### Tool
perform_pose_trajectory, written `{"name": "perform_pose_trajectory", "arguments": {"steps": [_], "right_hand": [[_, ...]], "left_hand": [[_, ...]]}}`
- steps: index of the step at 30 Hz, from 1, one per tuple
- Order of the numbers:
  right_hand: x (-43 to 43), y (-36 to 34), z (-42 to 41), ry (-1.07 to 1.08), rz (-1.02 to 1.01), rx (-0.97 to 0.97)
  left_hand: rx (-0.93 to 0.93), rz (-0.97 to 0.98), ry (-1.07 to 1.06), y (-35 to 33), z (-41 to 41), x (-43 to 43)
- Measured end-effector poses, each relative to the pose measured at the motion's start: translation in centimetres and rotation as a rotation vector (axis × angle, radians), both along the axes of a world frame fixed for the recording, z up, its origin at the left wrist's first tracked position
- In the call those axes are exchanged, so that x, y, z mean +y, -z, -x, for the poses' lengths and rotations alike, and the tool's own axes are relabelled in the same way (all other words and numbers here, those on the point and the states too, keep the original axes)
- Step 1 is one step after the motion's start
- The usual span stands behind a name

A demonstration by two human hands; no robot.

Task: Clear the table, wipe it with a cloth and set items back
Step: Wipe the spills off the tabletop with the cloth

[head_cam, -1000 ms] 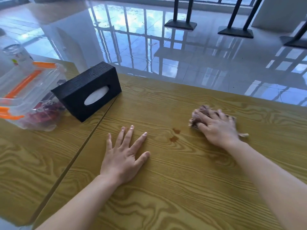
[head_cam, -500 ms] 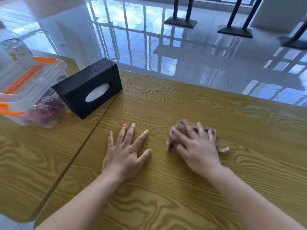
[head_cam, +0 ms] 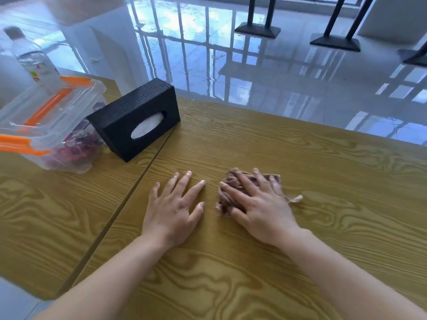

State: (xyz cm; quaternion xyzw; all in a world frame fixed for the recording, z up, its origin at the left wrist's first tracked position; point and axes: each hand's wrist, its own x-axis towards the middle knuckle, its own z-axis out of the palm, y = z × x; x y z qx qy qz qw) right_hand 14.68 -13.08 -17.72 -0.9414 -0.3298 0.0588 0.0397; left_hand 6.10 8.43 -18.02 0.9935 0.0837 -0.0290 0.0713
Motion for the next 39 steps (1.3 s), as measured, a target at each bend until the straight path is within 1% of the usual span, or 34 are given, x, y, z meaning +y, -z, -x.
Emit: {"name": "perform_pose_trajectory", "arguments": {"steps": [1, 2, 4, 6, 8, 10, 12, 14, 16, 17, 18, 20, 22, 23, 25, 28, 30, 31, 32, 33, 35, 36, 37, 38, 39], "right_hand": [[-1.1, -0.2, -0.7, 0.015, 0.015, 0.013], [-1.8, -0.3, -2.3, 0.077, 0.029, 0.027], [-1.5, -0.3, -6.6, 0.262, 0.046, 0.042], [1.0, -0.2, -10.2, 0.448, 0.031, 0.057], [4.8, -0.1, -12.2, 0.540, -0.001, 0.084], [8.6, -0.4, -12.2, 0.482, -0.009, 0.125], [11.2, -0.7, -9.8, 0.299, -0.018, 0.118], [11.0, -0.2, -5.9, 0.082, -0.027, 0.042], [8.2, 0.1, -4.3, -0.034, -0.009, 0.007], [6.5, -0.2, -5.2, -0.025, 0.009, 0.024], [5.0, -0.4, -6.9, 0.040, 0.032, 0.037], [3.6, -0.8, -11.1, 0.287, 0.054, 0.075], [5.3, -0.9, -13.9, 0.517, 0.046, 0.115], [7.1, -0.8, -14.5, 0.561, 0.040, 0.113], [11.4, -0.8, -14.2, 0.502, 0.011, 0.107], [15.7, -0.5, -11.0, 0.247, -0.019, 0.077], [14.2, -0.3, -7.7, 0.071, 0.012, 0.040], [12.1, 0.0, -6.5, 0.029, 0.023, 0.010], [9.3, 0.2, -5.8, 0.038, 0.024, -0.005], [6.1, 0.1, -5.5, 0.092, 0.027, -0.007], [0.4, -0.2, -5.2, 0.296, 0.041, 0.012], [-1.1, -0.5, -4.6, 0.392, 0.049, 0.029], [-1.5, -0.5, -3.5, 0.448, 0.063, 0.038], [-0.9, -0.4, -2.1, 0.452, 0.068, 0.032], [0.3, -0.4, -0.2, 0.409, 0.054, 0.031]], "left_hand": [[0.020, -0.028, 0.034, -0.1, 0.4, 1.2], [0.035, -0.054, 0.053, -0.1, 0.9, 2.3], [0.062, -0.060, 0.022, -0.1, 1.7, 3.9], [0.067, -0.030, -0.015, 0.1, 2.2, 4.3], [0.048, -0.028, -0.012, 0.3, 2.2, 4.2], [0.026, -0.034, 0.004, 0.3, 2.3, 4.1], [0.005, -0.034, 0.012, 0.4, 2.4, 4.3], [-0.011, -0.030, 0.020, 0.5, 2.4, 4.3], [-0.016, -0.026, 0.026, 0.5, 2.4, 4.3], [-0.007, -0.017, 0.027, 0.6, 2.4, 4.3], [0.000, -0.009, 0.029, 0.6, 2.4, 4.4], [-0.002, -0.003, 0.029, 0.7, 2.3, 4.4], [-0.010, 0.002, 0.024, 0.8, 2.3, 4.3], [-0.012, 0.005, 0.028, 0.8, 2.4, 4.4], [-0.019, 0.004, 0.038, 1.0, 2.4, 4.4], [-0.027, 0.001, 0.043, 1.0, 2.4, 4.6], [-0.012, -0.021, 0.053, 0.9, 2.2, 4.7], [-0.010, -0.031, 0.053, 0.9, 2.2, 4.7], [-0.010, -0.032, 0.052, 0.8, 2.2, 4.7], [-0.009, -0.024, 0.051, 0.8, 2.1, 4.6], [-0.005, -0.016, 0.046, 0.7, 2.1, 4.5], [-0.002, -0.022, 0.043, 0.7, 2.1, 4.4], [0.002, -0.032, 0.040, 0.7, 2.2, 4.3], [0.005, -0.038, 0.035, 0.6, 2.2, 4.1], [0.009, -0.041, 0.027, 0.5, 2.3, 3.9]]}}
